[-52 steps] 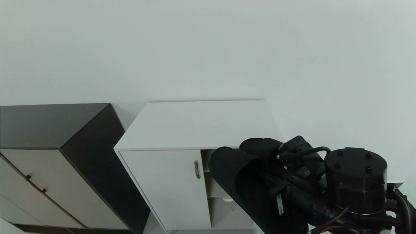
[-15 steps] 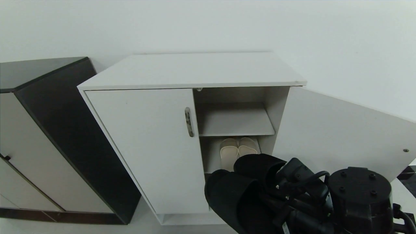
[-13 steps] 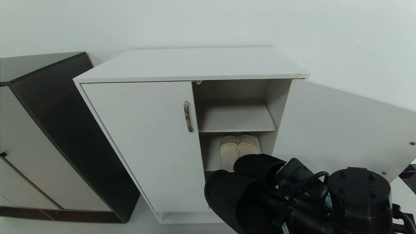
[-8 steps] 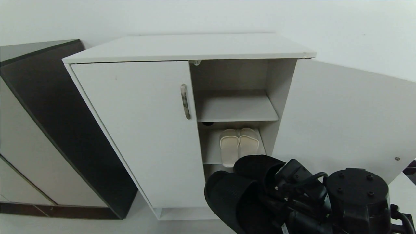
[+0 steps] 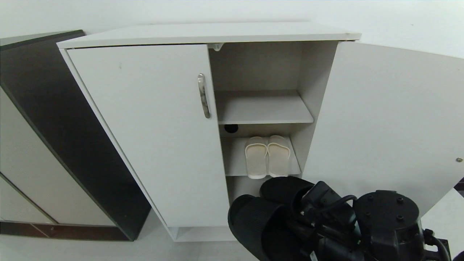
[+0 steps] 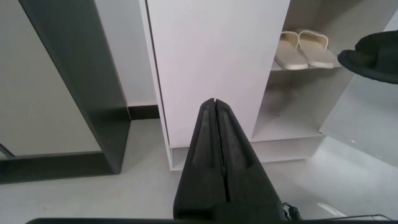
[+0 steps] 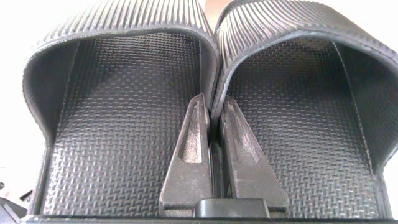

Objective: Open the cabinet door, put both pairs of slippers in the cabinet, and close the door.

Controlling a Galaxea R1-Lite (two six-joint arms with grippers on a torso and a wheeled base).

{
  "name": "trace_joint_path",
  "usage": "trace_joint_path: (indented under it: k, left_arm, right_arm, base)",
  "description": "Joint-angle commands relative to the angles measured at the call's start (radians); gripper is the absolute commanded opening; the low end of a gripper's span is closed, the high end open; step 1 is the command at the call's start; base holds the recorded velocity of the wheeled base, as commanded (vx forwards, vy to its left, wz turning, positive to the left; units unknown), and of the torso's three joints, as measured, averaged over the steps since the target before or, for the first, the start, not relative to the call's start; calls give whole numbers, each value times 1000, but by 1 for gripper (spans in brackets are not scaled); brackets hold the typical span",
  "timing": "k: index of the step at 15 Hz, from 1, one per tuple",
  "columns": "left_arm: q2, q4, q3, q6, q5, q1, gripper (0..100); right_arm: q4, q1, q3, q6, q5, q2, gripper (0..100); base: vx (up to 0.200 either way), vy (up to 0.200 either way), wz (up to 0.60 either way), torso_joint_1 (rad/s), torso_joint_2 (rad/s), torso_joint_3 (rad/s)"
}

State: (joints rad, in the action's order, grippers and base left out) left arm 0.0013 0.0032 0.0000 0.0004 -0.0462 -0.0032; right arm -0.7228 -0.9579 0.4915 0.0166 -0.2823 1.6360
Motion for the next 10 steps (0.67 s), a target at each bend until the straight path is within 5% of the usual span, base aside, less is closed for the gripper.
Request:
trace_joint_path:
  k: [1, 3, 6, 7, 10]
  left_arm:
    - [0, 0, 0, 0, 0, 0, 0]
    - [0, 0, 0, 0, 0, 0, 0]
    - [0, 0, 0, 1, 0, 0, 0]
    - [0, 0, 0, 1, 0, 0, 0]
    - [0, 0, 0, 3, 0, 0, 0]
  right_arm:
    - [-3, -1, 2, 0, 0, 19, 0]
    - [-60, -12, 4, 2, -11, 56, 0]
    - [-93, -15, 177, -32, -305, 228, 0]
    - [-53, -13, 274, -60, -390, 283, 0]
    - [212, -15, 495, -184, -409, 248, 0]
  base:
    - [0, 0, 0, 0, 0, 0]
    - [0, 0, 0, 0, 0, 0]
    - [0, 0, 0, 0, 0, 0]
    - [0, 0, 0, 0, 0, 0]
    - [0, 0, 0, 0, 0, 0]
